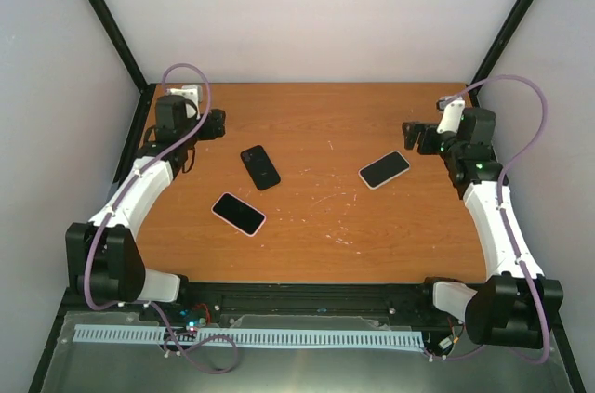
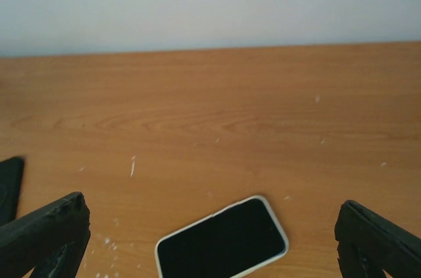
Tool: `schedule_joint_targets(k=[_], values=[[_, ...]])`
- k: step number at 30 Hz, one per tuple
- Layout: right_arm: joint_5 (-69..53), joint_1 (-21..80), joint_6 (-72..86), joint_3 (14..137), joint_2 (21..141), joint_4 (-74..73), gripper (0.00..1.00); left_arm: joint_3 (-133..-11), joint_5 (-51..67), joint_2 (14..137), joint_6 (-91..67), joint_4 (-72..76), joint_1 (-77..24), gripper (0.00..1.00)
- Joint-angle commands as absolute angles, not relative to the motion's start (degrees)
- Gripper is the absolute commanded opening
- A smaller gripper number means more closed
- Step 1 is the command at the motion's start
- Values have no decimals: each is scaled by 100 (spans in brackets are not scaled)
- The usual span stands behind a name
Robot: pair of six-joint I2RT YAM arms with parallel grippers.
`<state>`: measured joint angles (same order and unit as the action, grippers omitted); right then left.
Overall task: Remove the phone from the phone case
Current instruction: Move the phone to the center of the board.
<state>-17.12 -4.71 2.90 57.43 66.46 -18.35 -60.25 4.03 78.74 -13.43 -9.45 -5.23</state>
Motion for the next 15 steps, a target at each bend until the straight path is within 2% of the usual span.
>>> schedule_joint_targets(k=[1, 4, 8, 11, 15], values=[[-2220, -322, 241, 5375, 6498, -1519, 100, -5968, 1258, 7767, -1457, -512, -561, 83], [-2275, -258, 72, 5175, 6513, -1474, 100, -6004, 1093, 7839, -1242, -554, -972, 86], [-1761, -235, -180, 5505, 6732, -2033, 100, -6407, 1144, 8184, -1115, -905, -1673, 96], [-2249, -586, -165, 5850, 6952, -2524, 100, -6810, 995, 8537, -997, -1287, -2392, 98], [-2532, -913, -196, 5629, 6887, -2459, 100, -7421, 999, 9123, -987, -1720, -3284, 99]])
